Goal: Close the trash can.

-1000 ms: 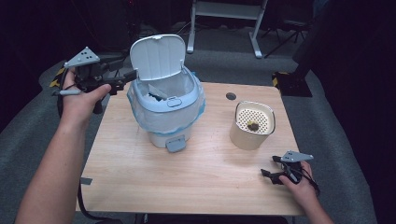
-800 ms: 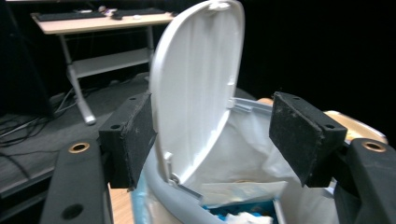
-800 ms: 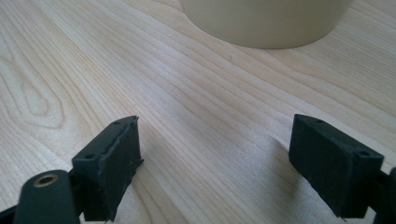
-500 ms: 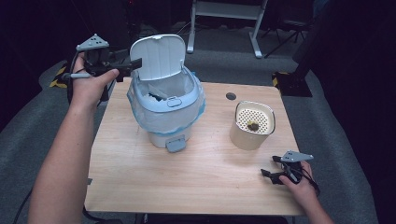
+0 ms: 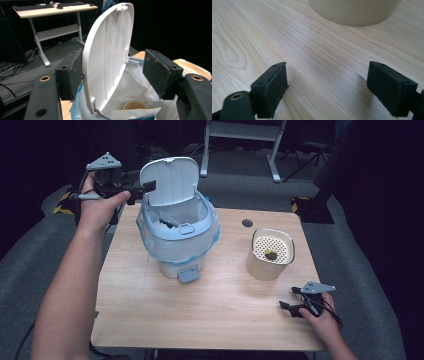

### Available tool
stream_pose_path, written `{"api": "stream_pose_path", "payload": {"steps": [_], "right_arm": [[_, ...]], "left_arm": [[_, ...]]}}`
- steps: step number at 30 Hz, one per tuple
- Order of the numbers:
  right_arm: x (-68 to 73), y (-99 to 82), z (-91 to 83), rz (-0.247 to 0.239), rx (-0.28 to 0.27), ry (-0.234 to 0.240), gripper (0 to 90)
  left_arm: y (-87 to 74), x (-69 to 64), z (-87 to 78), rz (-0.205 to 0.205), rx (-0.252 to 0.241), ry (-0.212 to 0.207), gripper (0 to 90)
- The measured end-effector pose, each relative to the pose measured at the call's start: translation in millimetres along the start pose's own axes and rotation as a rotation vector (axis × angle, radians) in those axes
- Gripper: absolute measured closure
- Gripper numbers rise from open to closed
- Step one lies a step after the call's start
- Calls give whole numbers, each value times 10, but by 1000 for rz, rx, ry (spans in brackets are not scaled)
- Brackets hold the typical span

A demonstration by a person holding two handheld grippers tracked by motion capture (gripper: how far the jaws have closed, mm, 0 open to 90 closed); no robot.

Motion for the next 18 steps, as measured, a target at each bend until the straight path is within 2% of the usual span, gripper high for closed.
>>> {"api": "stream_pose_path", "payload": {"steps": [7, 9, 11, 12, 14, 15, 18], "right_arm": [[0, 0, 0, 0, 0, -1, 166], [-1, 0, 0, -1, 1, -1, 167], [0, 0, 0, 0, 0, 0, 167], [0, 0, 0, 0, 1, -1, 167], [0, 0, 0, 0, 0, -1, 166], [0, 0, 0, 0, 0, -1, 167], [0, 0, 0, -1, 0, -1, 167]], "left_arm": [[-36, -117, -118, 16, 36, -101, 409], [-52, -143, -129, 19, 42, -116, 415], [-83, -211, -145, 26, 43, -156, 428], [-105, -289, -143, 23, 39, -204, 431], [-117, -331, -133, 25, 41, -213, 429], [-137, -395, -104, 34, 68, -229, 429], [-155, -442, -70, 33, 81, -246, 431]]}}
Point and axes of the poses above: each handheld gripper's, and its own axes: z roughly forward along the jaws, y roughly out of its top, x roughly to its left, the point moved 1 cm from there along z, roughly forward along the jaws, and after that the axes turned 4 degrees about y, right-handed, at the moved point
